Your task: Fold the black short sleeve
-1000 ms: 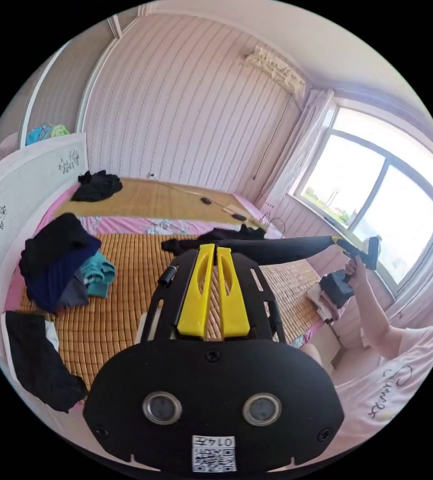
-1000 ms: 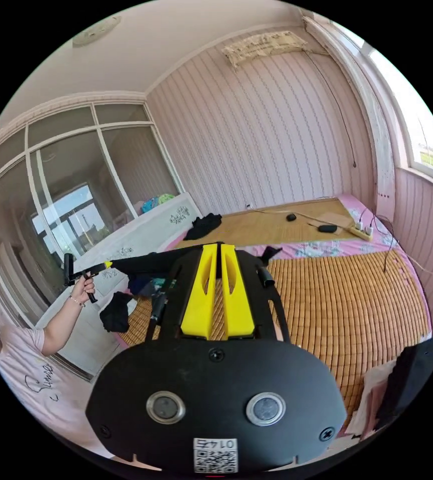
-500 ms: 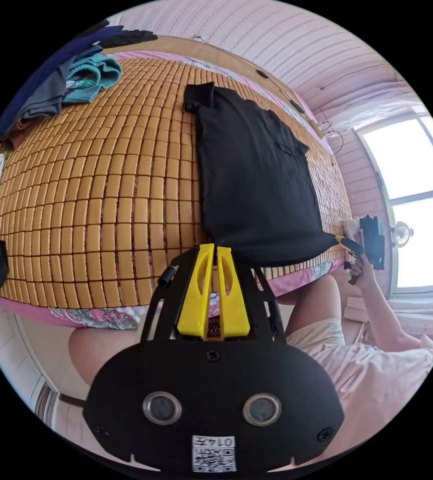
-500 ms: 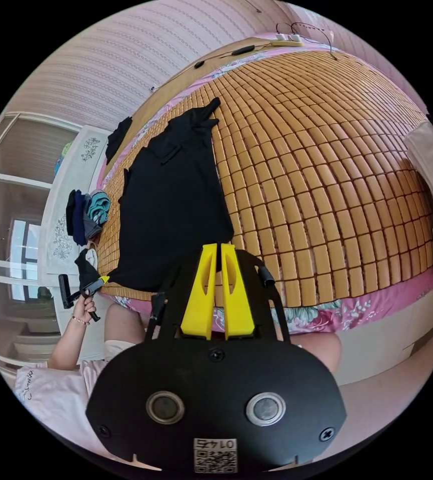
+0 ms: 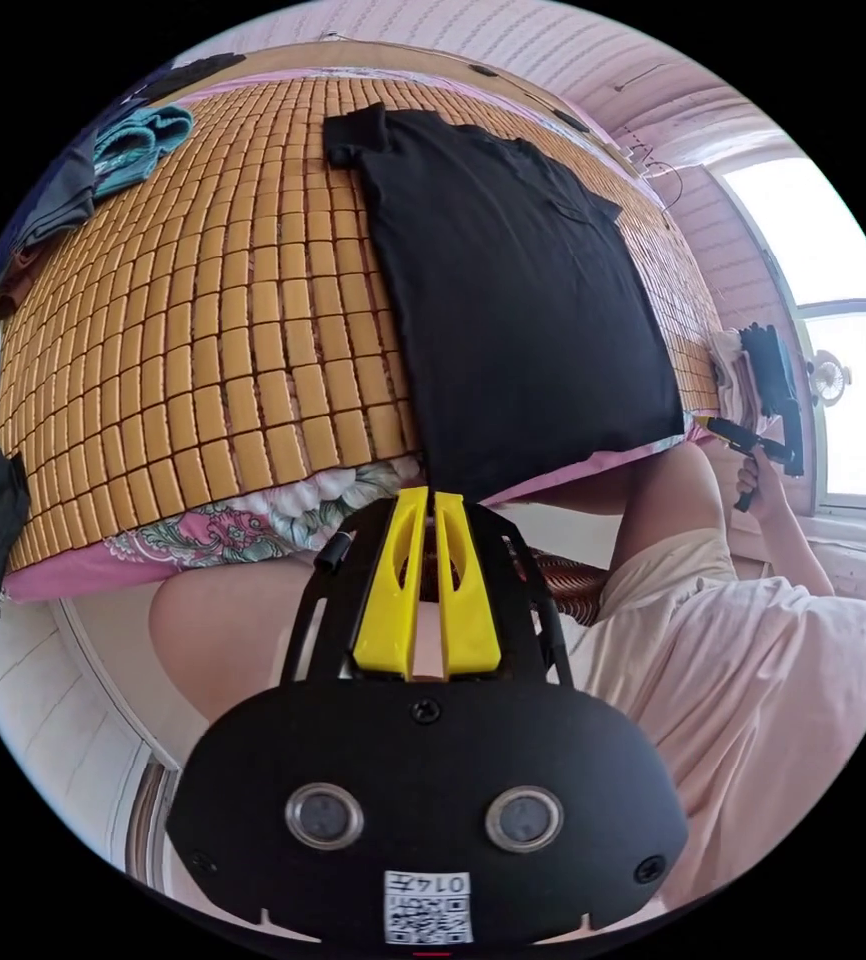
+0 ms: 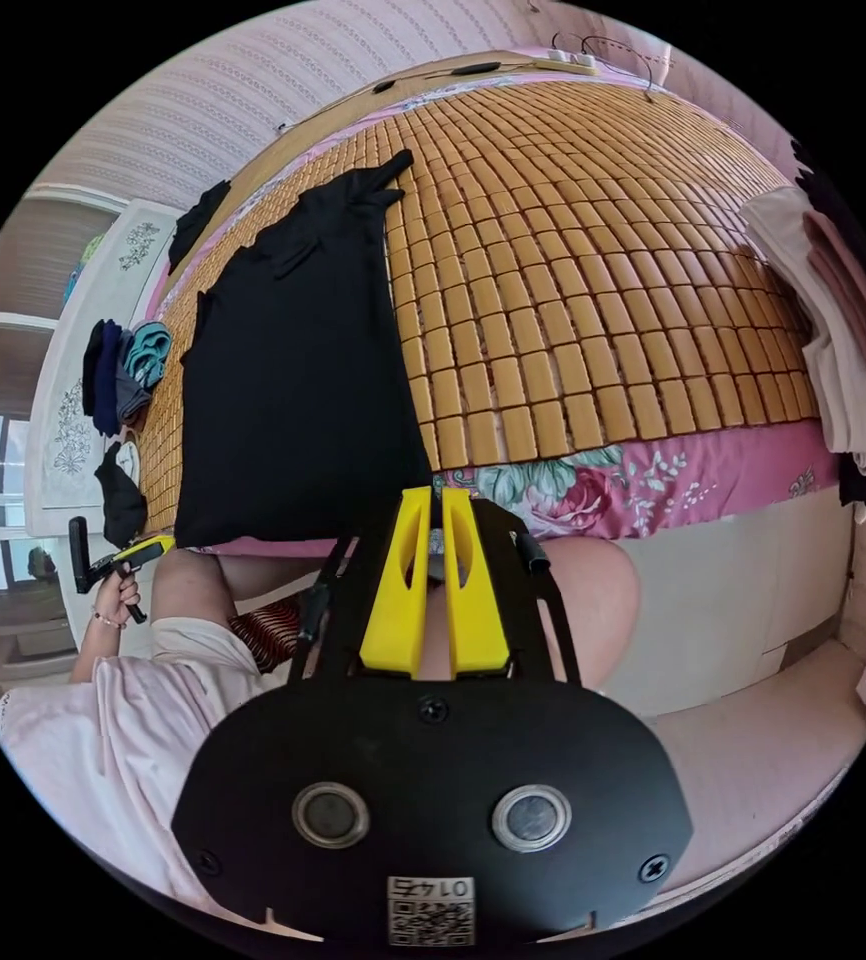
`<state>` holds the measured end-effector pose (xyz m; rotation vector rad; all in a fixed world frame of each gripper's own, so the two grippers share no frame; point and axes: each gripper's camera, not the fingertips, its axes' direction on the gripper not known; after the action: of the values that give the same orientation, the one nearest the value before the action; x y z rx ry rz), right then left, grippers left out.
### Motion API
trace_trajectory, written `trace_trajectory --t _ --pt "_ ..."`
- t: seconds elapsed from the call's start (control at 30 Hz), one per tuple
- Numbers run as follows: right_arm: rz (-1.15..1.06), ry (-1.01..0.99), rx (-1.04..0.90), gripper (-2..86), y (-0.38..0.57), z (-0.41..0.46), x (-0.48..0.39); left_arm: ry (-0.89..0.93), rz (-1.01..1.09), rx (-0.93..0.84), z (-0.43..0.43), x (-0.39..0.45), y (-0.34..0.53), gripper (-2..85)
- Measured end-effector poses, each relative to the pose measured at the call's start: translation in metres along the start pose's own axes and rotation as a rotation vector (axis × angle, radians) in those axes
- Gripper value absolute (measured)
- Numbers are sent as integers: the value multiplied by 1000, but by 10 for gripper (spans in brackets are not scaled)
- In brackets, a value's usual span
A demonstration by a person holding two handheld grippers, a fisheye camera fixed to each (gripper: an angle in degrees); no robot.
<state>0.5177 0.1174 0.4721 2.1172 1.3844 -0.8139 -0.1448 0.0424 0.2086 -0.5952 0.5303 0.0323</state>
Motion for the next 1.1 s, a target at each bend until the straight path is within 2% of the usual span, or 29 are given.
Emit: trace_trajectory --t 0.17,0.3,0.4,0.57,0.77,1.0,1.1 --pt "-20 -6 -61 82 -9 27 -15 -46 24 -24 17 12 -11 60" --pt "-13 6 -96 58 -16 48 -28 -30 13 -113 48 15 -29 70" --pt "-24 13 -99 38 -20 51 -35 -102 30 -148 58 18 -36 39" --pt "-44 -11 -111 22 -23 47 -40 -69 112 -143 47 16 -19 -5" --pt "-87 20 -134 12 -21 51 -54 12 98 -127 38 7 12 -9" --pt "-68 138 -137 14 -25 53 -74 -44 41 -96 26 -10 38 -10" --pt "-144 190 -78 11 -41 42 -105 -68 21 -46 10 -22 50 -10"
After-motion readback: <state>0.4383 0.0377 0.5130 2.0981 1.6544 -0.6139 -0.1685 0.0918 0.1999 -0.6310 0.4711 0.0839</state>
